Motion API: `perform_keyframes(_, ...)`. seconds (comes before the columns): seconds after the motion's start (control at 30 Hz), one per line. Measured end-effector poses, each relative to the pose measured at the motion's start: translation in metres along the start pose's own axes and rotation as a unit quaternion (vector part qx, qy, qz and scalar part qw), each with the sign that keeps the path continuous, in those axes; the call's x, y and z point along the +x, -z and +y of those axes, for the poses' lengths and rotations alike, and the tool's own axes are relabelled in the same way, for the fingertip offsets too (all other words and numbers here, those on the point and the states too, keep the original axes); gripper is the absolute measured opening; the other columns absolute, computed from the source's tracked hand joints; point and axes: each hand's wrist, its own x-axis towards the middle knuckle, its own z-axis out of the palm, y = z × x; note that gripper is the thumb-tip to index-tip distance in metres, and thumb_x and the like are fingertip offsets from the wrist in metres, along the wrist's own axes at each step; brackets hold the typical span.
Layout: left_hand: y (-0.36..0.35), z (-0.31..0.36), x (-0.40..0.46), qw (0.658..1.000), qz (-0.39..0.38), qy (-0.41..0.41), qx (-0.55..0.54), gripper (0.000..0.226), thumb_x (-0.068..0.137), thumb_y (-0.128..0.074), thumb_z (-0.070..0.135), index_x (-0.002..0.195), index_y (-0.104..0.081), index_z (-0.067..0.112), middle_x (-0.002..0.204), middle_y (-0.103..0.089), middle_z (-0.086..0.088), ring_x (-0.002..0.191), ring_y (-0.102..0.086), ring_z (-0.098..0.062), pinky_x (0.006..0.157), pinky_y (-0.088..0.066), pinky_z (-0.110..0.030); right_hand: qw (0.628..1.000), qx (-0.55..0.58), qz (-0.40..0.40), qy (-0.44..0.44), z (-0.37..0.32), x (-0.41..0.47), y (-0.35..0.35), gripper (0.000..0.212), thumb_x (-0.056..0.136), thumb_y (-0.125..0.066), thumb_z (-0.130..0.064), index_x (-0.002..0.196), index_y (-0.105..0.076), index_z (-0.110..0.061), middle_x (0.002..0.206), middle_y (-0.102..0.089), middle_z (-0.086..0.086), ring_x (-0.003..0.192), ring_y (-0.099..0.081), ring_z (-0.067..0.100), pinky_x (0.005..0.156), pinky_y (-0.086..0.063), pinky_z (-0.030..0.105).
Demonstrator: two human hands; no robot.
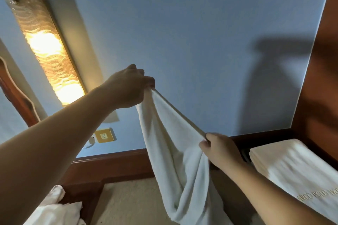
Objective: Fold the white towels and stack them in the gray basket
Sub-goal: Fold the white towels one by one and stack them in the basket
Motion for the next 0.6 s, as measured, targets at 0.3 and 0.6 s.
perform_keyframes(0.3, -0.039, 0.005, -0.065, 0.997, -0.005, -0.009, 0.073, 0.010, 0.086, -0.062, 0.008, 0.091, -0.057, 0.013, 0.088, -0.036, 0.003, 0.085, -0.036, -0.018, 0.074, -0.052, -0.036, 0.966, 0.254, -0.048, -0.016, 0.012, 0.008, 0.032, 0.040, 0.101, -0.063, -0.032, 0.078, -0.063, 0.000, 0.056, -0.049, 0.000, 0.053, -0.044, 0.015, 0.056, -0.035, 0.037)
perform_keyframes(0.6, -0.085, 0.061, -0.172, 0.969, -0.246, 0.009, -0.021, 0.028, 0.080, -0.061, 0.019, 0.102, -0.045, 0.024, 0.108, -0.037, 0.002, 0.100, -0.036, -0.019, 0.096, -0.045, -0.036, 0.920, 0.316, -0.229, -0.045, 0.036, -0.080, -0.016, 0.013, 0.097, -0.070, -0.040, 0.102, -0.080, -0.033, 0.097, -0.077, -0.020, 0.095, -0.070, -0.001, 0.084, -0.056, 0.027)
